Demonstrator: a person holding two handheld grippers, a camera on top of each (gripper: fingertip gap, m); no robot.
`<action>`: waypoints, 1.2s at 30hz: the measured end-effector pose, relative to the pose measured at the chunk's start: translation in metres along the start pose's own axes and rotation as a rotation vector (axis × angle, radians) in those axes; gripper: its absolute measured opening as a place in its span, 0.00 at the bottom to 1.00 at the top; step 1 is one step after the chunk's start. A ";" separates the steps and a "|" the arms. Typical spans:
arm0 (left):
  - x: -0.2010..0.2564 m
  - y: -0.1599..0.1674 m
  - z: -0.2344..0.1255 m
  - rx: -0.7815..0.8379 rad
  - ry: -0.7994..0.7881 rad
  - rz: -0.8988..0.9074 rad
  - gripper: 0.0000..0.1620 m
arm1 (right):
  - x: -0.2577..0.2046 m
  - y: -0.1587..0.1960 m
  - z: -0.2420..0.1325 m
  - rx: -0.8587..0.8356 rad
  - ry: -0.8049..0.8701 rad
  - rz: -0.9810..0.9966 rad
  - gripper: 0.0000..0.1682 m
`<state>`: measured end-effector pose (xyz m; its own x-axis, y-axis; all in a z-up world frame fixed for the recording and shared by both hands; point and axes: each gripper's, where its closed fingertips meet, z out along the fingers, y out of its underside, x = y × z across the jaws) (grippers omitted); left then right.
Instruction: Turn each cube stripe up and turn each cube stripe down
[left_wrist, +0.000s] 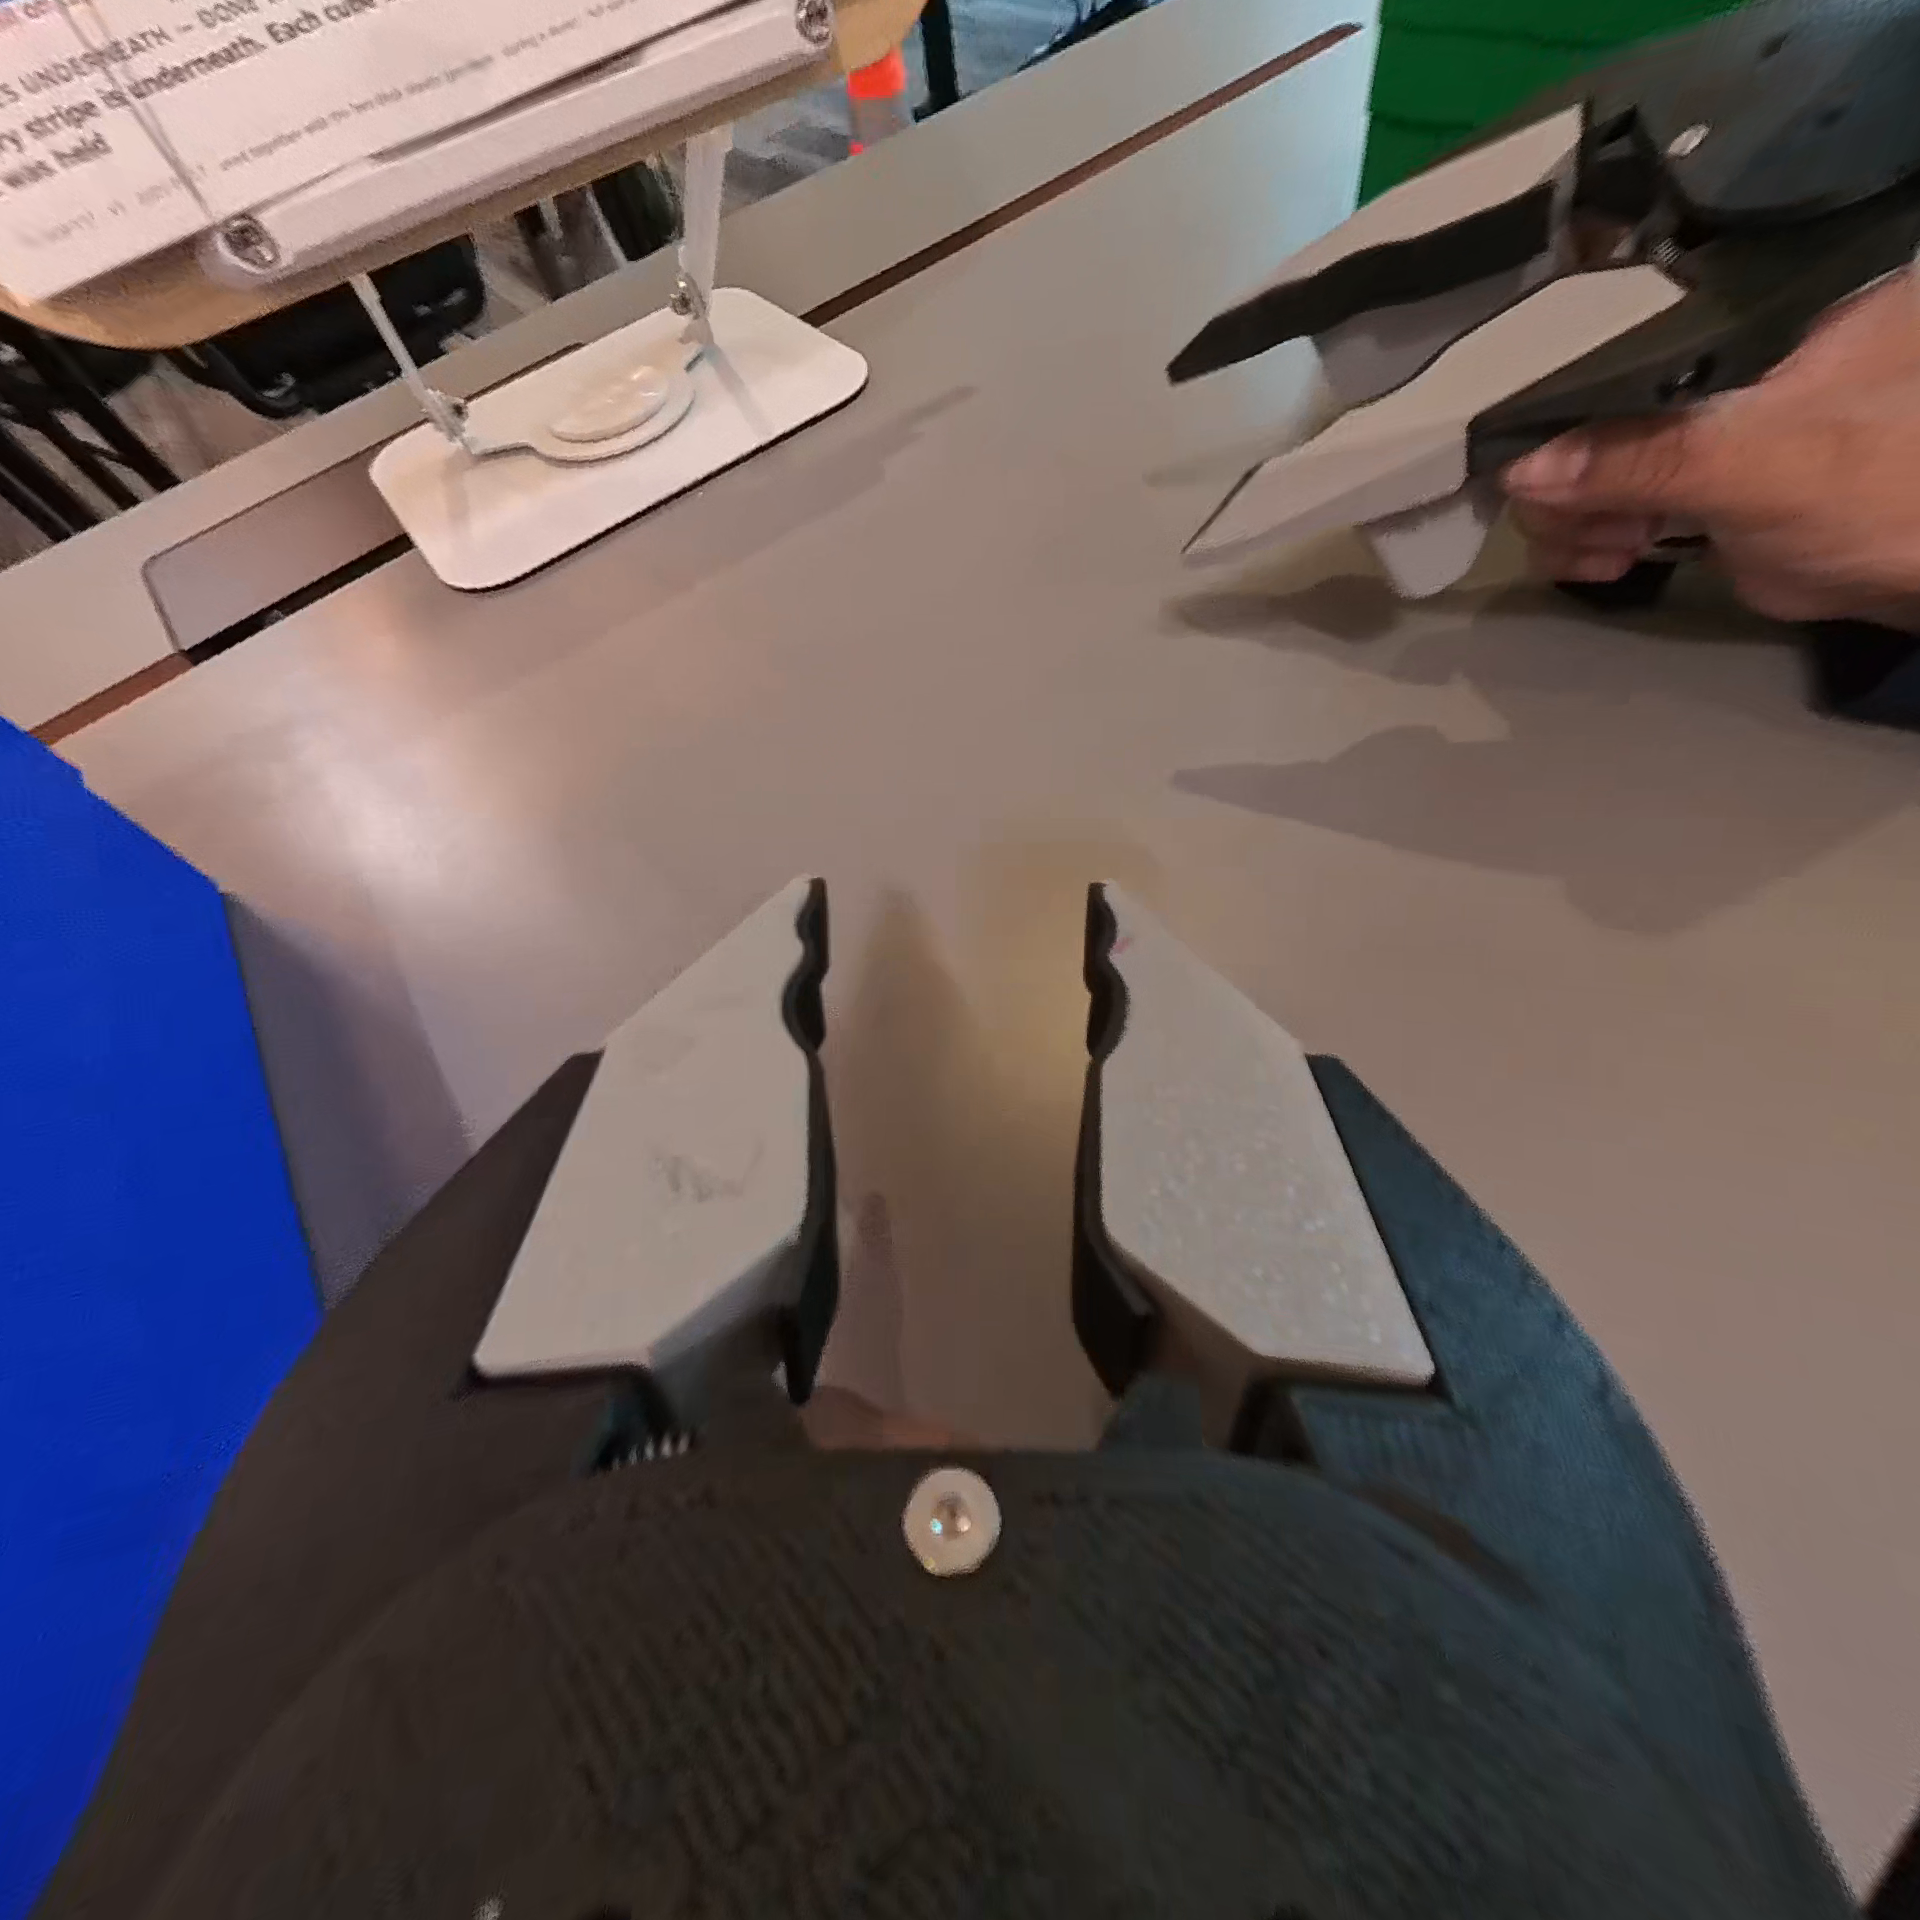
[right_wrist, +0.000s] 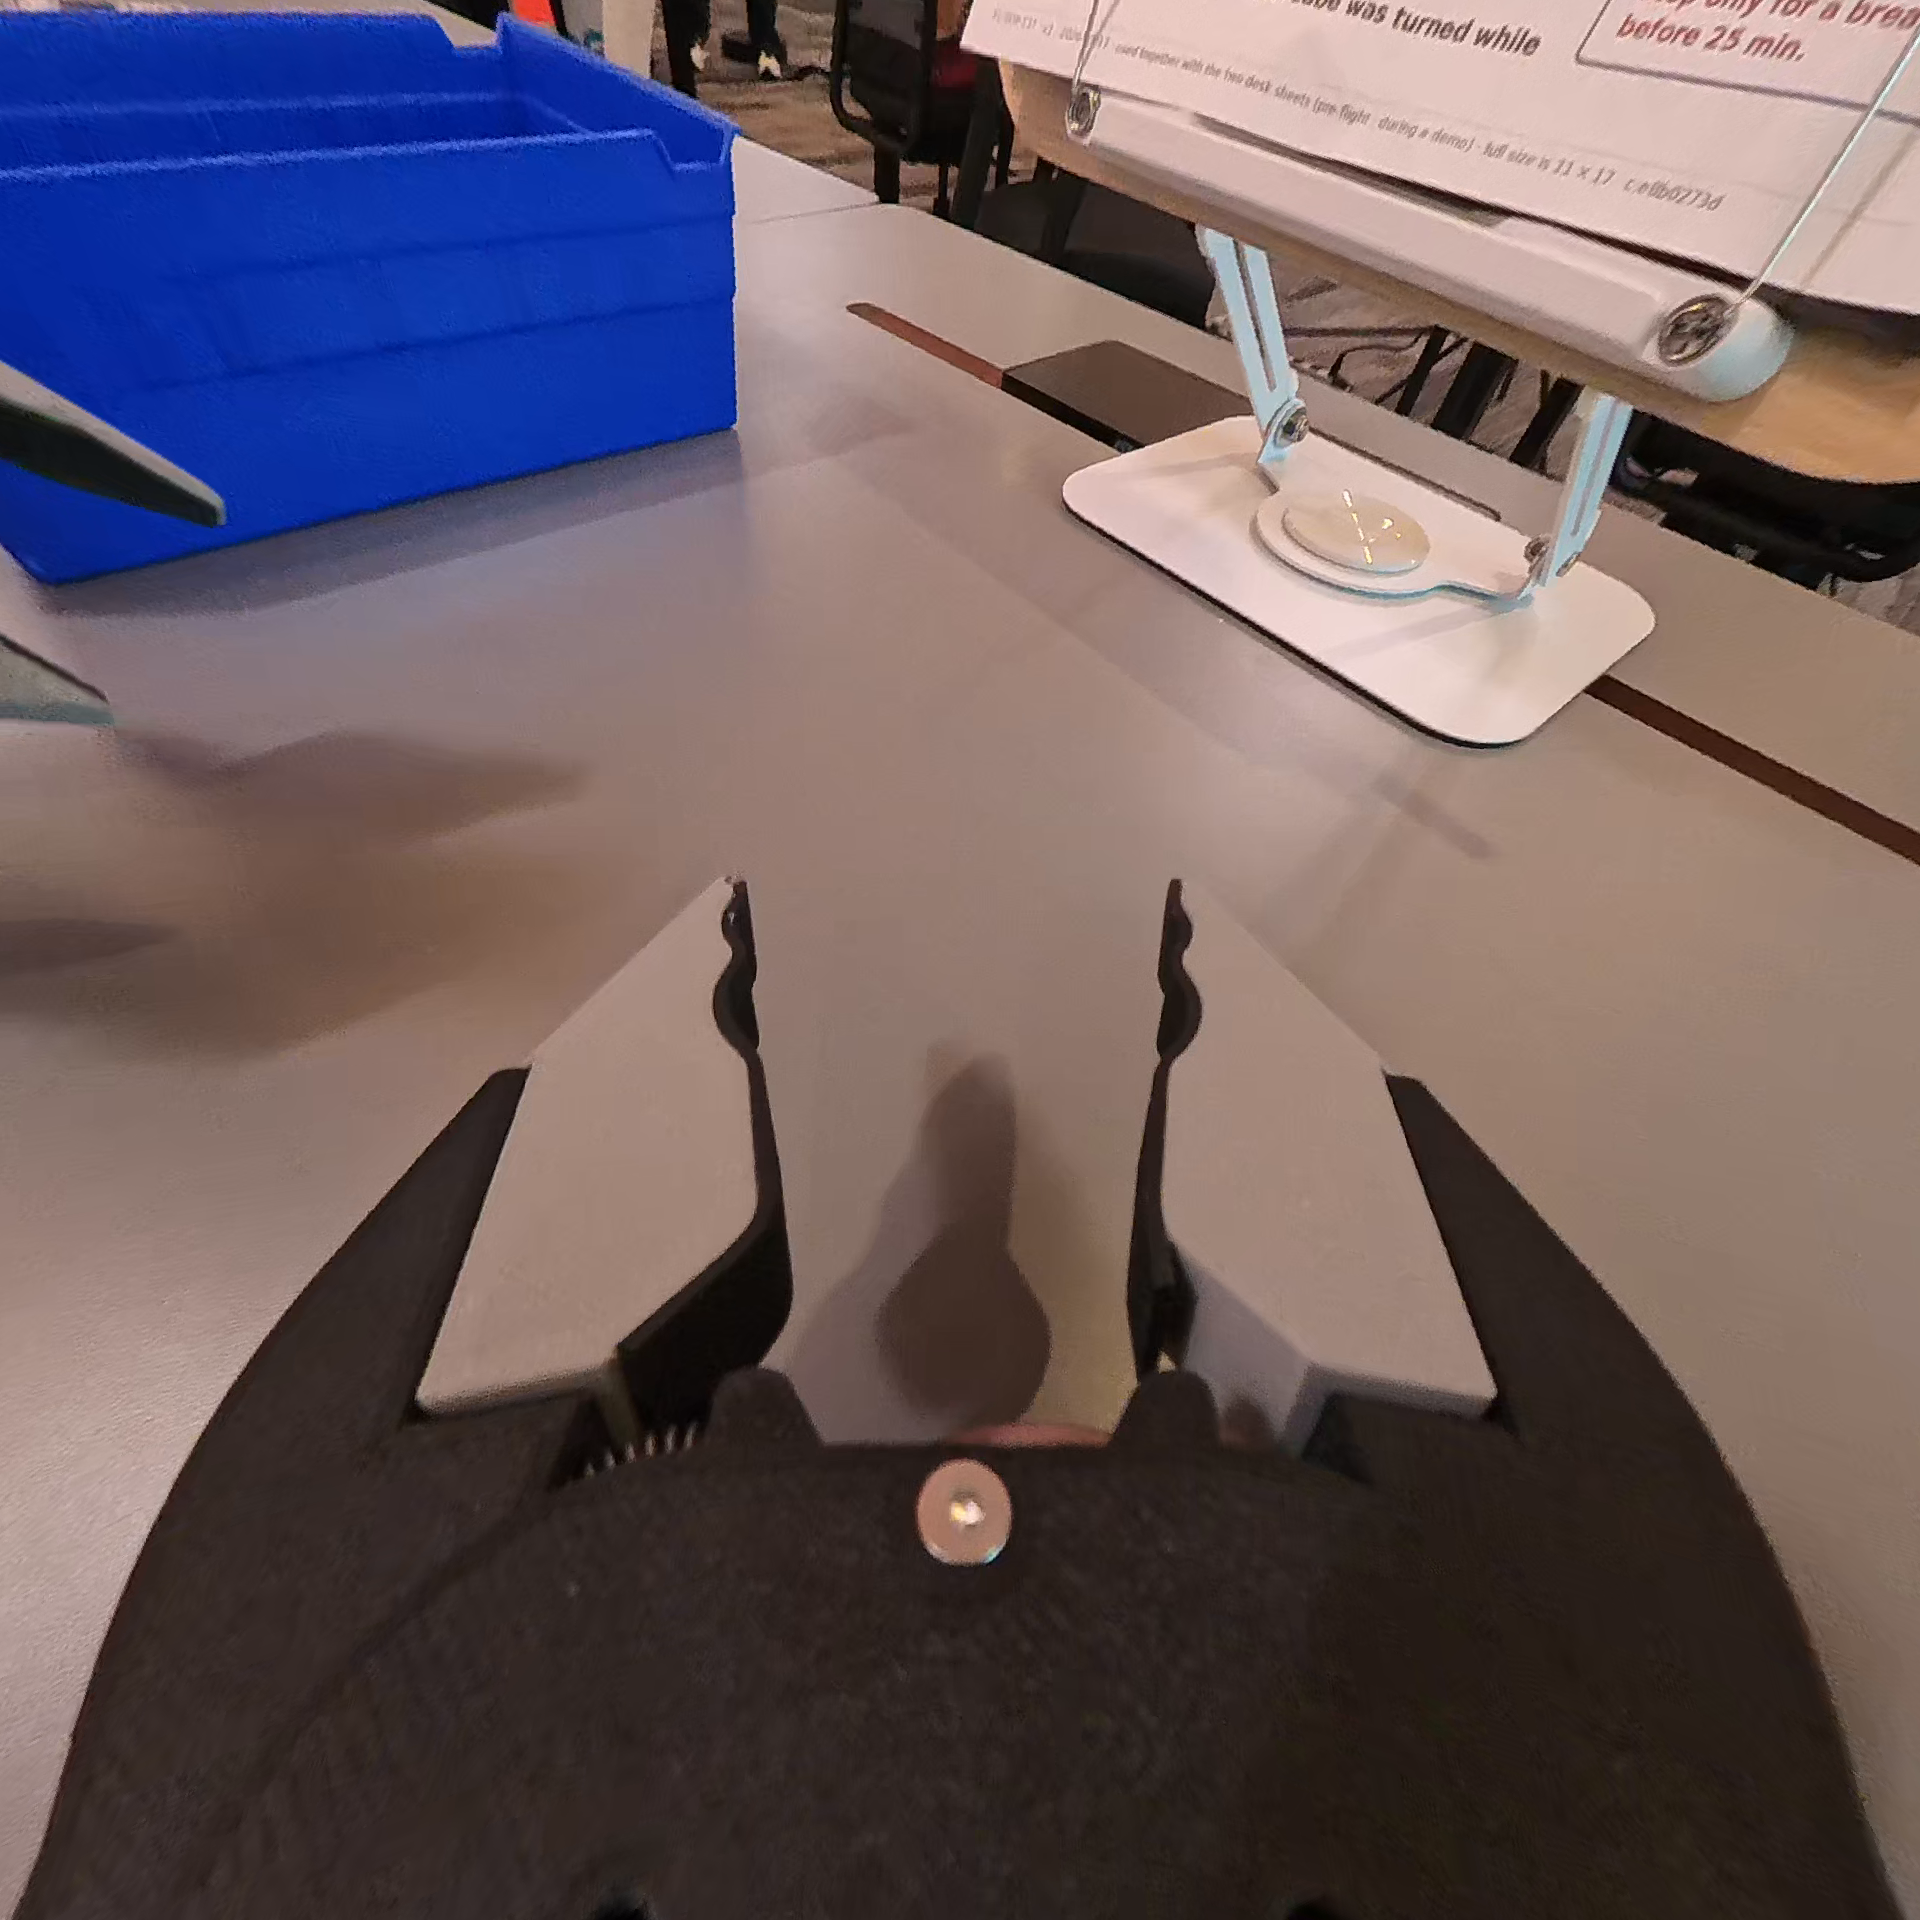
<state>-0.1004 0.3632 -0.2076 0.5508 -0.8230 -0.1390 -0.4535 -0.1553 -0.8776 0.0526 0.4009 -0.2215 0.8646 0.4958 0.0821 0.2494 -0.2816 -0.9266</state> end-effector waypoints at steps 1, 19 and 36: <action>0.001 -0.004 -0.001 0.008 0.018 -0.010 0.27 | -0.001 0.002 0.001 -0.007 -0.005 0.000 0.45; -0.075 -0.037 -0.084 0.113 -0.132 -0.041 0.25 | 0.000 0.007 0.005 -0.032 -0.004 0.005 0.44; -0.246 0.055 -0.112 -0.311 -0.408 -0.136 0.26 | 0.003 0.008 0.004 -0.033 0.010 0.021 0.42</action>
<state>-0.3392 0.4962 -0.1707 0.8189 -0.5144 -0.2546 -0.5110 -0.4515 -0.7315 0.0554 0.4039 -0.2299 0.8738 0.4816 0.0669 0.2458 -0.3189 -0.9153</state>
